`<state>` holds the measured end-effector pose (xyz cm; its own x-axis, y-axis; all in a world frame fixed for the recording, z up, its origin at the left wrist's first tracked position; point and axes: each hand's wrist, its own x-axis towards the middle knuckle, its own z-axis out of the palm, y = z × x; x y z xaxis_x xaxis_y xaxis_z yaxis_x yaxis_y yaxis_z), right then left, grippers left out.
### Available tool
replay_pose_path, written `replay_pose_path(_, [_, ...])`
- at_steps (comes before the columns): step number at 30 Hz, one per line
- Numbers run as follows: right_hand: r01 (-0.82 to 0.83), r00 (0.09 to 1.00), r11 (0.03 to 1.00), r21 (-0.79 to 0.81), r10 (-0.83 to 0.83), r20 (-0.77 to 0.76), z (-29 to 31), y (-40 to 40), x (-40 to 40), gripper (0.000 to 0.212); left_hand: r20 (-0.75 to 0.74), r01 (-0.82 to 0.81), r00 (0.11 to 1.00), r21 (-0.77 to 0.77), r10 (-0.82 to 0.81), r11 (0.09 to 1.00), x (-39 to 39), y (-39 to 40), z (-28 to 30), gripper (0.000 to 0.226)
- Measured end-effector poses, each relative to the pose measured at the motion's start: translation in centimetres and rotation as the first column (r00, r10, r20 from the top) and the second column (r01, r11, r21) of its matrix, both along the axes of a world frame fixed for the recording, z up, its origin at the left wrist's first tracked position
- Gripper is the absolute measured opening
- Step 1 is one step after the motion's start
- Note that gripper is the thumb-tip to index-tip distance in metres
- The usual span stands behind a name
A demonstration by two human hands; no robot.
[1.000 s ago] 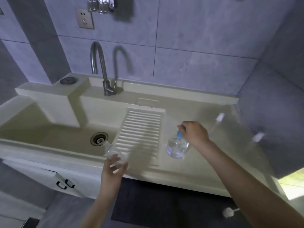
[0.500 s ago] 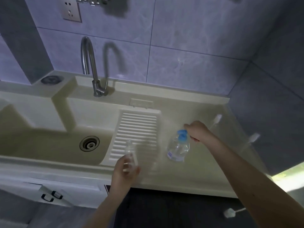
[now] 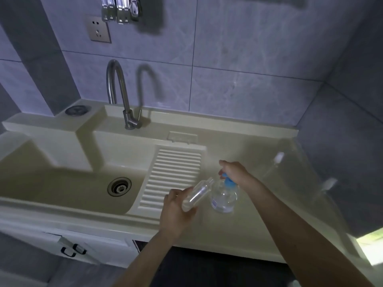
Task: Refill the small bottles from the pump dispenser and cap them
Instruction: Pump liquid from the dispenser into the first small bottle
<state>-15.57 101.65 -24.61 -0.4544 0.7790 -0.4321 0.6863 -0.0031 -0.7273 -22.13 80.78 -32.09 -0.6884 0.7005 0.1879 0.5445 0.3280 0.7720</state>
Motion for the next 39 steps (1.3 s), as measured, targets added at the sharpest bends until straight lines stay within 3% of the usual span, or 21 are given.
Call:
replay_pose_path(8, [-0.056, 0.997, 0.998, 0.003, 0.056, 0.059, 0.0, 0.3, -0.4, 0.029, -0.015, -0.033, 0.999, 0.045, 0.033, 0.998, 1.2, 1.7, 0.0, 0.062])
replay_pose_path(12, [-0.148, 0.985, 0.989, 0.020, 0.146, 0.095, 0.3, 0.4, -0.5, 0.013, -0.038, -0.039, 0.998, 0.078, 0.042, 0.996, 1.6, 2.6, -0.5, 0.064])
replay_pose_path(19, [-0.249, 0.958, 0.967, 0.060, 0.236, 0.164, 0.7, 0.7, -0.3, 0.014, -0.094, -0.043, 0.994, 0.216, 0.064, 0.975, 2.3, 3.3, -0.3, 0.066])
replay_pose_path(20, [-0.260, 0.954, 0.963, 0.066, 0.246, 0.173, 0.7, 0.7, -0.4, 0.015, -0.042, -0.046, 0.997, 0.260, 0.058, 0.965, 2.2, 3.2, -0.4, 0.066])
replay_pose_path(22, [-0.267, 0.952, 0.961, 0.064, 0.253, 0.173, 0.5, 1.0, -0.5, 0.020, 0.260, -0.109, 0.966, 0.350, 0.015, 0.930, 2.2, 2.9, 0.3, 0.065])
replay_pose_path(24, [-0.258, 0.954, 0.964, 0.066, 0.243, 0.175, 0.3, 1.0, -0.6, 0.024, 0.562, -0.229, 0.827, 0.377, -0.024, 0.898, 2.3, 2.6, 1.5, 0.056])
replay_pose_path(26, [-0.268, 0.948, 0.961, 0.070, 0.251, 0.195, 0.4, 1.1, -0.5, 0.022, 0.704, -0.287, 0.710, 0.296, -0.006, 0.911, 2.4, 2.6, 2.6, 0.038])
replay_pose_path(28, [-0.281, 0.941, 0.958, 0.060, 0.263, 0.213, 0.7, 1.0, -0.6, 0.030, 0.776, -0.287, 0.630, 0.253, -0.017, 0.924, 2.4, 2.9, 3.3, 0.027])
replay_pose_path(32, [-0.264, 0.948, 0.963, 0.053, 0.249, 0.199, 0.6, 1.0, -0.4, 0.025, 0.848, -0.300, 0.531, 0.178, 0.009, 0.937, 2.7, 4.0, 3.8, 0.039])
replay_pose_path(39, [-0.229, 0.958, 0.973, 0.010, 0.223, 0.181, 1.0, 0.4, -0.2, 0.018, 0.883, -0.308, 0.460, 0.065, 0.089, 0.949, 2.8, 4.3, 3.7, 0.047])
